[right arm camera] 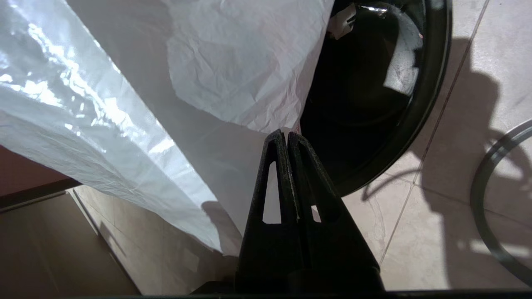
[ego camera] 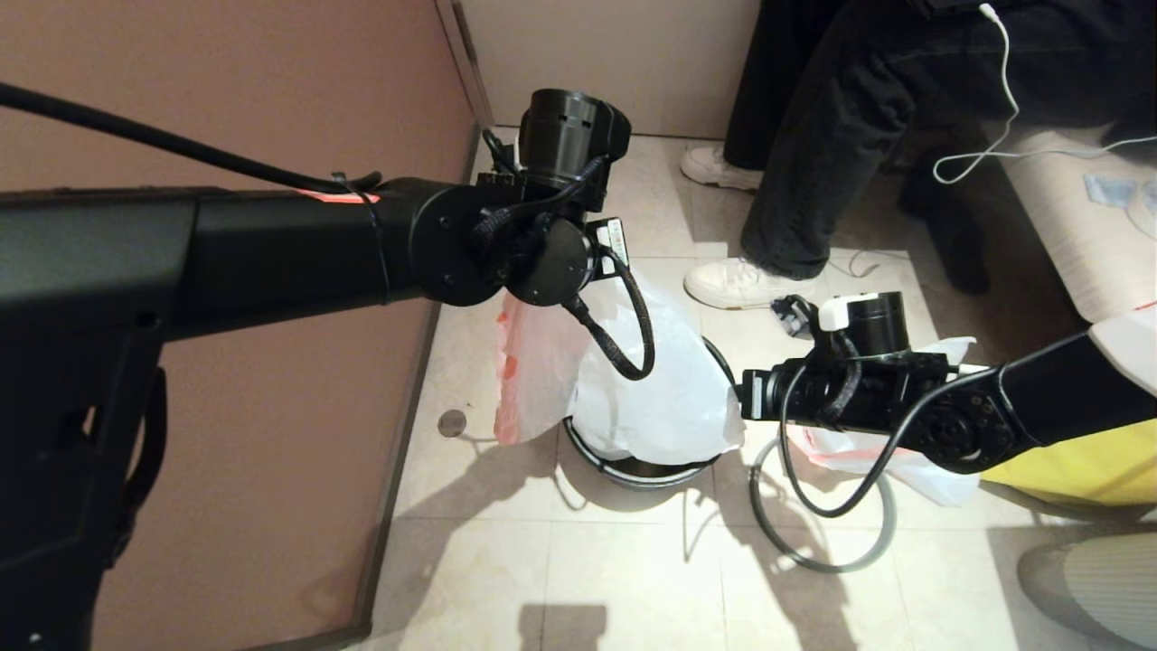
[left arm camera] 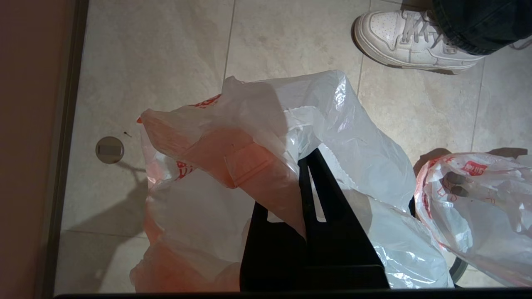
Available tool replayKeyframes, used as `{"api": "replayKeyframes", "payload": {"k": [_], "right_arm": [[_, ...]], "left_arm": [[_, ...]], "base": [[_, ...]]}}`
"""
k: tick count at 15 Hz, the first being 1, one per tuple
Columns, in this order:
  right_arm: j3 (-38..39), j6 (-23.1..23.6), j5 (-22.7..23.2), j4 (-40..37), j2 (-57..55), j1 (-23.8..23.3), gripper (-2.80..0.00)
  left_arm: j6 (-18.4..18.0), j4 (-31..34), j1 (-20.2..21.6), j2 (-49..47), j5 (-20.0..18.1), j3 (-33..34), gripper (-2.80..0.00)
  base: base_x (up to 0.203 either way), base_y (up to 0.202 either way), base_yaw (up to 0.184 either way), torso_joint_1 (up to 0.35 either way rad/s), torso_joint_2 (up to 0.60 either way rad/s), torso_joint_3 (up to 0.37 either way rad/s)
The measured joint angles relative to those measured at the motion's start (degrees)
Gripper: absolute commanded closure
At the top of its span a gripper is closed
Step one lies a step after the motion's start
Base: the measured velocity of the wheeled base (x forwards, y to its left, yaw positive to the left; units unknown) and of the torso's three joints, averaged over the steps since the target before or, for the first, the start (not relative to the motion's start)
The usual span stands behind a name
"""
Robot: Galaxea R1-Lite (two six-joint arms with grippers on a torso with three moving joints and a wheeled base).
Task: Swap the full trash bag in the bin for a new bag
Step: Put the new garbage bag on the trash can
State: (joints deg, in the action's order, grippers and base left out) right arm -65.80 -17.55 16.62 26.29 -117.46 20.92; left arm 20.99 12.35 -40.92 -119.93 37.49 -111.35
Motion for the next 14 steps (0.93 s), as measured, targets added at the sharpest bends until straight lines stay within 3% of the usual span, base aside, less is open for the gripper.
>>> {"api": "replayKeyframes", "payload": {"k": [7,10,14], "right_arm": [[-8.3,-2.7,-0.4,-0.4,-7.7,0.9,0.0],[-6.1,-5.0,-0.4,-3.7,-3.9,-0.5,0.0],[-0.5,-6.0,0.8,-14.2,5.6,-3.8,0.0]], "left_arm": [[-0.2,-4.1,0.2,-2.8,0.8,0.0,0.0],[-0.4,-5.7,1.0,-4.3,1.7,0.0,0.0],[-0.6,-6.2,1.6,-4.6,1.9,0.0,0.0]], "base": [[0.0,0.0,0.0,0.0,0.0,0.0],[0.0,0.0,0.0,0.0,0.0,0.0],[0.0,0.0,0.0,0.0,0.0,0.0]]}}
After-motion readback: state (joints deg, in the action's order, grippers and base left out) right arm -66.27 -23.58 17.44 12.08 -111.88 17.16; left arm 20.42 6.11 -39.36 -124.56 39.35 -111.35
